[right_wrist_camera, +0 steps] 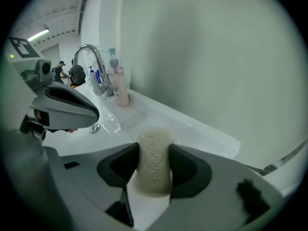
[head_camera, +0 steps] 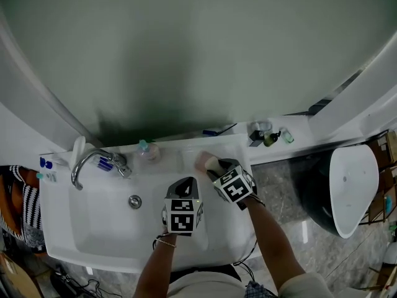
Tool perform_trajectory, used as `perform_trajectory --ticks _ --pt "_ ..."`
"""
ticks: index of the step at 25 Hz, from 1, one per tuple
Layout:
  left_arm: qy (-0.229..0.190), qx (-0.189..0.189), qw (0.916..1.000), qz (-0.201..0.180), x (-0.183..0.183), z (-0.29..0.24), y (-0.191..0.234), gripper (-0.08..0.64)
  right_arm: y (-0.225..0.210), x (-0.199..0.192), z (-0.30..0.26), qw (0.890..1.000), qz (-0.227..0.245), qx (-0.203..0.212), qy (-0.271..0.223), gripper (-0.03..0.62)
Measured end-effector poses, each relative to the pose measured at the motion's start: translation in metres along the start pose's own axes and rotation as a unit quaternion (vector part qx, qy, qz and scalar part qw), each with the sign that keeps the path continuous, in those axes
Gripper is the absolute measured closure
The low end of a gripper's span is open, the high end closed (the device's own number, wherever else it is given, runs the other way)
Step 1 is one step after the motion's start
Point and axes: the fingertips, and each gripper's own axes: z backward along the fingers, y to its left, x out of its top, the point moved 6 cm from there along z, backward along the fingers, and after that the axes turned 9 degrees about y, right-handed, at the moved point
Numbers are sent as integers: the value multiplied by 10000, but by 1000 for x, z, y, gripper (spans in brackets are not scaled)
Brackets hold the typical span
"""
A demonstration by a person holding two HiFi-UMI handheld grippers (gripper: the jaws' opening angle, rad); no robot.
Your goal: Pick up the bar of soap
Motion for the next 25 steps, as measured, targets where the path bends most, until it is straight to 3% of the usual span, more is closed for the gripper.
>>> perform_trajectory --ticks 11,16,25 --pt "-166 -206 9994 -244 -6 19 -27 551 14 -40 35 9996 -190 -194 106 380" --pt "-199 -321 9982 -468 -10 27 -41 551 26 -62 47 9984 -502 -240 116 380" --pt "-35 -591 9966 -580 -32 29 -66 551 39 -96 51 9972 -647 -266 270 380"
